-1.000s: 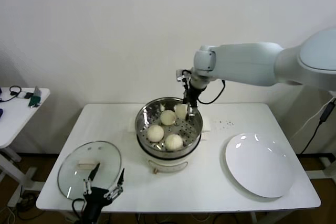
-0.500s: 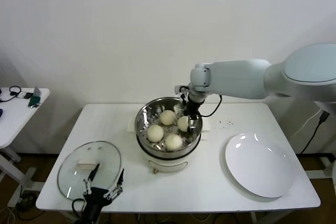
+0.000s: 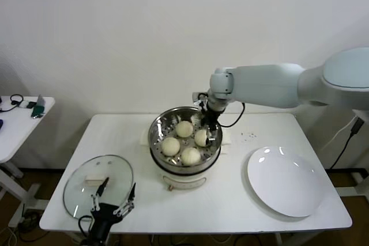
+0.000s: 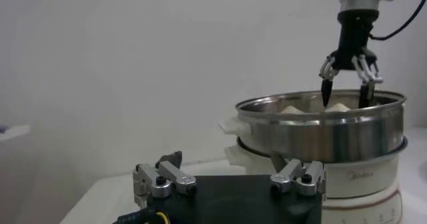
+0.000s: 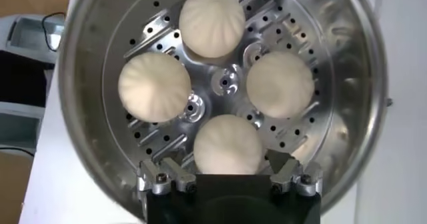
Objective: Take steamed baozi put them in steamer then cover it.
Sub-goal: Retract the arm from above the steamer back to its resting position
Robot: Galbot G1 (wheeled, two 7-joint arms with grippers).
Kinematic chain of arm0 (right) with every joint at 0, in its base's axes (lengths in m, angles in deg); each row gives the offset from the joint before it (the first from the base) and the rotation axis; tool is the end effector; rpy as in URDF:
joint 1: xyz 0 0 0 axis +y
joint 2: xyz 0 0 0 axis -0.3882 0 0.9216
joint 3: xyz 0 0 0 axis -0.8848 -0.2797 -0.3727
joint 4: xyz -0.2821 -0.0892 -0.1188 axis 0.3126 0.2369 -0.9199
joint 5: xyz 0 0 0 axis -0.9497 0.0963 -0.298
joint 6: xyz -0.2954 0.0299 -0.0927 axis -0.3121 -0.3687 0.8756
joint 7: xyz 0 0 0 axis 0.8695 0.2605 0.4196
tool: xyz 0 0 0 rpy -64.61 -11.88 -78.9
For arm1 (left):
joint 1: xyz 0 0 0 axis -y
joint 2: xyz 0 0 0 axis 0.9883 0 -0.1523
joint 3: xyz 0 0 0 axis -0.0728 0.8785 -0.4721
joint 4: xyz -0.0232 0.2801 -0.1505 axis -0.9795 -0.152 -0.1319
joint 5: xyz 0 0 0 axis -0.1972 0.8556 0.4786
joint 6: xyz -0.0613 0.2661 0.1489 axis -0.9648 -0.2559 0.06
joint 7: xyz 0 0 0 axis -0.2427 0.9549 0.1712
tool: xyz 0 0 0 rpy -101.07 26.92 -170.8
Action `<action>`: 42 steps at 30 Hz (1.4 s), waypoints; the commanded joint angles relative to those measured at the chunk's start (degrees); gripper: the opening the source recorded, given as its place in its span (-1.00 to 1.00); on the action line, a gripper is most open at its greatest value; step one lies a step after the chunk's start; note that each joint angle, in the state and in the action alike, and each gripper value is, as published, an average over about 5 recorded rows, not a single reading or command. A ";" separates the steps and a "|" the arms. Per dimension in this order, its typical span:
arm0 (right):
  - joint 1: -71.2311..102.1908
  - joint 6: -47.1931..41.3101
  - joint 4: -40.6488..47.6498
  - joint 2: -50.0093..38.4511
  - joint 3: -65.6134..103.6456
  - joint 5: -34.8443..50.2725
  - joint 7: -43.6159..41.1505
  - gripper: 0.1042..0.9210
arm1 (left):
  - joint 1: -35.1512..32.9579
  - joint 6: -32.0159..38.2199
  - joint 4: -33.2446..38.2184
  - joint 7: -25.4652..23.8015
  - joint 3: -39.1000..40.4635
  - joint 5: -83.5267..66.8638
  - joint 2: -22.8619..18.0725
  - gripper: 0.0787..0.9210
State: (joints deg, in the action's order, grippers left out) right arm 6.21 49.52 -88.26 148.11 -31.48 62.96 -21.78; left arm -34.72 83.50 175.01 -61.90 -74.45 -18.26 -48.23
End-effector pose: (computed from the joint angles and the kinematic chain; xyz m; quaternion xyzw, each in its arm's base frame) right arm 0.5210 0.0704 -0.0566 0.5425 -0.5247 0.5245 0.3941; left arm 0.0851 0.0540 -0.3099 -0.0692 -0.9956 -0.0546 0.0303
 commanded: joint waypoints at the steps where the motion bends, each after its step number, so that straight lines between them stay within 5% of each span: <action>1: -6.20 1.40 -6.23 -10.18 5.78 -5.97 -0.82 0.76 | 0.90 1.51 -1.10 0.55 -0.45 4.49 -0.14 0.77; 13: 13.67 11.99 -26.21 -38.15 32.24 -16.67 32.77 0.76 | 2.65 0.46 -0.32 0.83 -0.75 6.19 -0.78 0.77; 22: 47.05 22.48 -29.36 -48.68 62.39 -19.75 43.66 0.76 | 1.61 0.51 1.22 0.81 0.05 8.22 -2.51 0.77; 31: 84.95 25.13 -30.58 -43.43 101.06 -21.64 47.61 0.76 | 1.74 0.95 0.93 0.86 2.32 10.07 -4.90 0.77; 42: 118.62 25.71 -37.33 -24.34 134.71 -31.80 46.51 0.76 | 2.37 -3.42 1.64 2.75 0.56 18.88 -4.60 0.77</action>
State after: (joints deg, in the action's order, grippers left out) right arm 90.43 73.18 -120.13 112.63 68.90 38.29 21.90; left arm -32.81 83.28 176.61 -60.66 -73.42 -6.81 -52.38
